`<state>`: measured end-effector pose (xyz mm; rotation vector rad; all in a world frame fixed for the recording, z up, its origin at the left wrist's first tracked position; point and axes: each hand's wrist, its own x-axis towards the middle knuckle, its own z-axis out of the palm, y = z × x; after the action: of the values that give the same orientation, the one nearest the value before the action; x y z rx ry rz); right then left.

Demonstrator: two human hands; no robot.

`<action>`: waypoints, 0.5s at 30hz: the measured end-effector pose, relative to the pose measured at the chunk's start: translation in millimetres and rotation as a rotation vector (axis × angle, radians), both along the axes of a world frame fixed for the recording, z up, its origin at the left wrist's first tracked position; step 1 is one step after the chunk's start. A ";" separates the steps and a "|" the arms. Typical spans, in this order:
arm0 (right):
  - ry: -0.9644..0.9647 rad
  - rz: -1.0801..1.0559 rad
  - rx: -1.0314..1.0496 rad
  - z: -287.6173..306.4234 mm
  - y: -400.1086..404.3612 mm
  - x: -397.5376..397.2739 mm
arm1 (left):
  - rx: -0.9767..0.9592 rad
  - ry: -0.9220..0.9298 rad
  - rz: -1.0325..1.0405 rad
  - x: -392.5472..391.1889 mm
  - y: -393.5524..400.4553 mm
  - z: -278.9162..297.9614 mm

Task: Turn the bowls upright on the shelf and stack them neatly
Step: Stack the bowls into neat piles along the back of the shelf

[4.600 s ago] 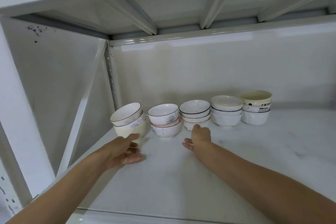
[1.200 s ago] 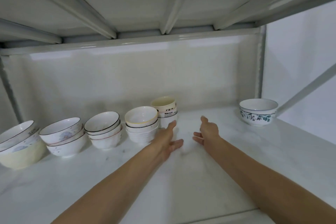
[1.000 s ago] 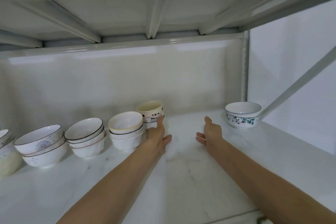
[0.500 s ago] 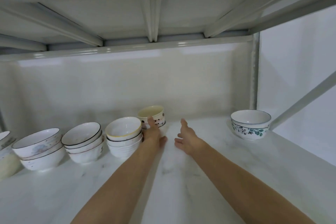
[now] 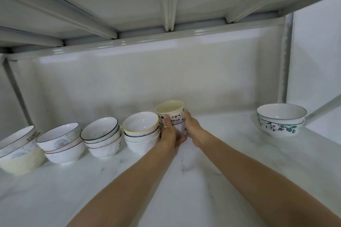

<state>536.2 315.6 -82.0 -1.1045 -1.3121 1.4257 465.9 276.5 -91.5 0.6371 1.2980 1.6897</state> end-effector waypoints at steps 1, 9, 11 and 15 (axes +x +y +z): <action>0.000 -0.022 0.012 -4.1 2.4 0.3 | 0.001 0.006 -0.021 1.0 -2.7 -1.0; -0.065 -0.268 0.106 -19.2 -15.8 10.1 | -0.045 0.067 -0.164 7.6 -29.6 -13.4; -0.103 -0.320 0.103 -15.8 -29.0 11.5 | -0.025 0.091 -0.185 7.4 -34.8 -16.8; -0.173 -0.377 0.113 -17.2 -44.4 12.2 | -0.029 0.105 -0.247 4.5 -47.1 -14.2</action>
<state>548.3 271.2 -99.2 -1.3388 -1.2074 0.9862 470.4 229.4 -105.8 0.8423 1.2576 1.4503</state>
